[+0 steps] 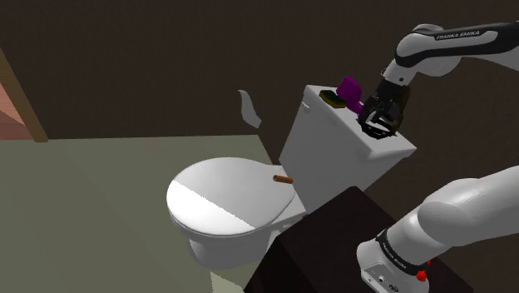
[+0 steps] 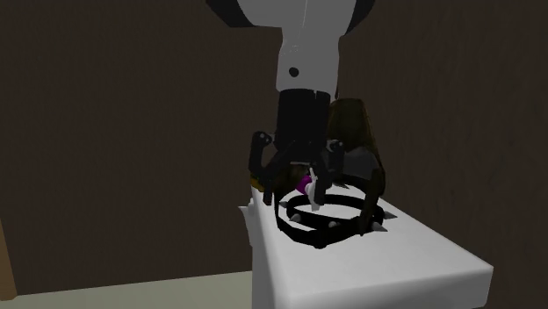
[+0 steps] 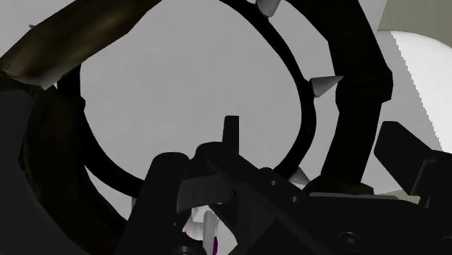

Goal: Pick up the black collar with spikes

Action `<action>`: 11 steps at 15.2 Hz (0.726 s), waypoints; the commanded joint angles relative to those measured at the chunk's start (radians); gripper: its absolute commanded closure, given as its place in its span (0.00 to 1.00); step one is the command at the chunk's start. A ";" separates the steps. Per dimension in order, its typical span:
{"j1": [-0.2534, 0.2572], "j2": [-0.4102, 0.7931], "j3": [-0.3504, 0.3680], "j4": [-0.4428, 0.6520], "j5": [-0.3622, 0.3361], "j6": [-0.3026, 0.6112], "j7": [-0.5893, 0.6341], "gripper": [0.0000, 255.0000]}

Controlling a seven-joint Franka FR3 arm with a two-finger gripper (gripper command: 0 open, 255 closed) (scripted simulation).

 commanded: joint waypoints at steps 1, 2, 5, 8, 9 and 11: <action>0.002 0.010 0.000 -0.013 0.002 0.007 -0.001 1.00; 0.001 0.010 -0.001 -0.019 0.001 0.014 -0.002 1.00; -0.002 0.008 -0.005 -0.026 -0.002 0.018 -0.006 1.00; -0.004 0.001 -0.005 -0.033 -0.005 0.019 -0.006 1.00; 0.001 0.014 -0.001 -0.010 0.002 0.008 -0.004 1.00; 0.001 0.005 0.003 0.010 0.001 -0.020 0.000 1.00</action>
